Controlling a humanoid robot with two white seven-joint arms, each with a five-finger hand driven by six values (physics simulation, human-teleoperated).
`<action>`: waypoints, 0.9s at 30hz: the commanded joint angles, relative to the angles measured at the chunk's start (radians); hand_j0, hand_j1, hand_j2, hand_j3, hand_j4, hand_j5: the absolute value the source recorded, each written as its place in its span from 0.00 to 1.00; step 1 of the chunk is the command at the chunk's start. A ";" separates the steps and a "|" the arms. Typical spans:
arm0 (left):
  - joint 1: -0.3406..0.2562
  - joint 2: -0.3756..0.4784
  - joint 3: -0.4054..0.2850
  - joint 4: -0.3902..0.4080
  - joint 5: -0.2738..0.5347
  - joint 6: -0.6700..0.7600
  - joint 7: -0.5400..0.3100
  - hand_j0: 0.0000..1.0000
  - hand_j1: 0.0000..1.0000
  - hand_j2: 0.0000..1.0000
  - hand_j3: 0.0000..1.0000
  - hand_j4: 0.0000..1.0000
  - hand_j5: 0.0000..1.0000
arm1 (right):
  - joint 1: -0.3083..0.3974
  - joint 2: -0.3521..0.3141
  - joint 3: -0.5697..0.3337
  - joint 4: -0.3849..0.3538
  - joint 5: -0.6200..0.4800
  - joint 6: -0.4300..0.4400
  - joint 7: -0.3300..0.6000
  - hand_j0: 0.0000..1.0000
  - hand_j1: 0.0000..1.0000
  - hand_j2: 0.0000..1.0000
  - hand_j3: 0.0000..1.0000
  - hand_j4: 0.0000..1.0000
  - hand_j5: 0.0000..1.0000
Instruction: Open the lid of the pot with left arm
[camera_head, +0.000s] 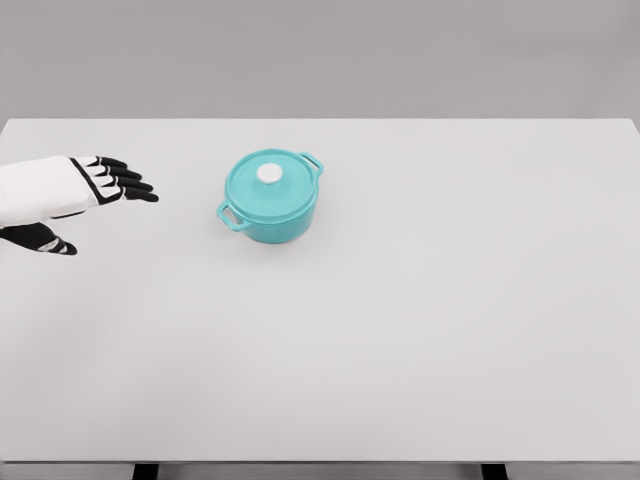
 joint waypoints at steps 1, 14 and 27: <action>0.000 0.001 -0.001 -0.001 0.005 0.003 0.000 1.00 1.00 1.00 1.00 1.00 1.00 | 0.000 0.000 0.001 0.001 -0.001 0.000 -0.010 1.00 1.00 1.00 1.00 1.00 1.00; -0.190 -0.228 -0.154 0.008 -0.044 0.003 0.000 1.00 1.00 1.00 1.00 1.00 1.00 | 0.000 0.000 -0.001 0.001 -0.001 0.000 0.001 1.00 1.00 1.00 1.00 1.00 1.00; -0.345 -0.355 -0.321 -0.005 -0.255 0.003 0.000 1.00 1.00 1.00 1.00 1.00 1.00 | -0.005 0.000 0.002 0.001 -0.001 0.000 0.001 1.00 1.00 1.00 1.00 1.00 1.00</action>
